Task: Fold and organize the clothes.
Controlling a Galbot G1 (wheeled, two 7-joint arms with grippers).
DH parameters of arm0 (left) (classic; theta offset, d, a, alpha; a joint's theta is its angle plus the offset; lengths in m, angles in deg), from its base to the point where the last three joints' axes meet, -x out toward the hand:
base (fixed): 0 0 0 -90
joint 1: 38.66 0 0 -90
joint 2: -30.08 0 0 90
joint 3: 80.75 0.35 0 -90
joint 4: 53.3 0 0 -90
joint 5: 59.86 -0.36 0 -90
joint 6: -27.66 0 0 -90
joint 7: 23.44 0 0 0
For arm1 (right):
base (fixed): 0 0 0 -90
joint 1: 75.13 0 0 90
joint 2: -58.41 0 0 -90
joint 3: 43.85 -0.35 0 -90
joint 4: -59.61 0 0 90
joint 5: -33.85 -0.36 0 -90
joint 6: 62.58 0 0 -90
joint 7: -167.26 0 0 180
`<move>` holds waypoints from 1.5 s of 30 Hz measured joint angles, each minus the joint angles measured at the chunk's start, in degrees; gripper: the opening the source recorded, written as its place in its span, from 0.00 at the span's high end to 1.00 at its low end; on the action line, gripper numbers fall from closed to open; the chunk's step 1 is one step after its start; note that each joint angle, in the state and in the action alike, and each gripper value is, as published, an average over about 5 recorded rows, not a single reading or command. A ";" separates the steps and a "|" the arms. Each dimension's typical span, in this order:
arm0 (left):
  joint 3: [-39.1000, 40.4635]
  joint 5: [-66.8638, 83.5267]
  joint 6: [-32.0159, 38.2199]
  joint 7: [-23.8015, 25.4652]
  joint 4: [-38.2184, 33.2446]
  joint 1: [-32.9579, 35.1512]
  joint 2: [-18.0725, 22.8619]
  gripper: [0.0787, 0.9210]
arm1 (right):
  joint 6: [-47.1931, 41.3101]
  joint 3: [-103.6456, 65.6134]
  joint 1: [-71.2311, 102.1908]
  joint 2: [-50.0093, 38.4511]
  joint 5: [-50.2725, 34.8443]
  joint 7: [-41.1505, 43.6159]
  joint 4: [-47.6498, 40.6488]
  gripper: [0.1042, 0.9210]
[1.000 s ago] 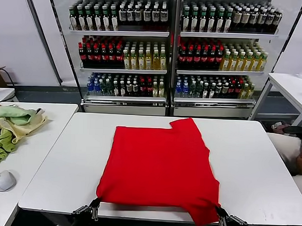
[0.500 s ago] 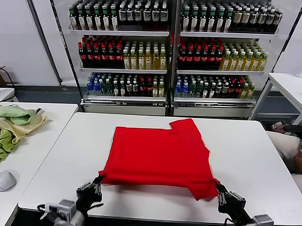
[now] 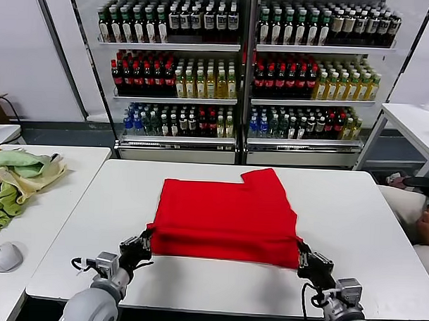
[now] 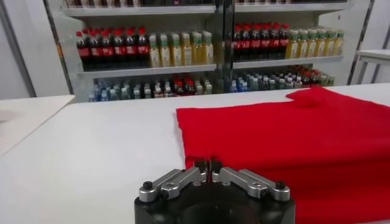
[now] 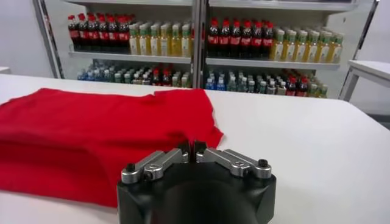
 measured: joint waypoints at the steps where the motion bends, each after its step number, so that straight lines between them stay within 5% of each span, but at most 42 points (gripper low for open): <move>1: 0.21 -0.09 0.07 0.19 0.59 -0.57 0.14 0.99 | -0.08 0.16 -0.40 0.11 0.18 -0.05 -0.34 0.97; 7: 0.99 -0.66 0.11 1.04 3.31 -3.39 0.42 0.99 | -0.97 0.99 -2.40 0.53 1.03 -0.54 -1.87 0.97; 12: 1.25 -1.31 -0.27 1.21 5.27 -4.69 0.59 0.94 | -2.11 2.24 -3.84 1.29 1.99 -1.39 -3.18 0.85; 22: 0.86 -2.28 -0.27 1.22 7.21 -4.84 0.54 0.61 | -3.96 1.95 -3.38 1.03 2.34 -1.81 -2.70 0.50; 32: -1.20 -1.25 -0.79 0.31 1.12 0.45 -1.74 0.26 | -5.23 -0.63 1.57 -0.24 0.66 -2.22 0.17 0.16; 38: -1.73 -0.68 -1.18 0.20 -0.64 2.82 -1.54 0.13 | -5.38 -0.49 2.97 0.13 -1.07 -2.83 0.08 0.12; 45: -2.76 0.56 -1.35 0.08 -0.31 3.78 -1.79 0.13 | -5.25 0.37 3.08 0.90 -2.56 -3.00 -0.68 0.15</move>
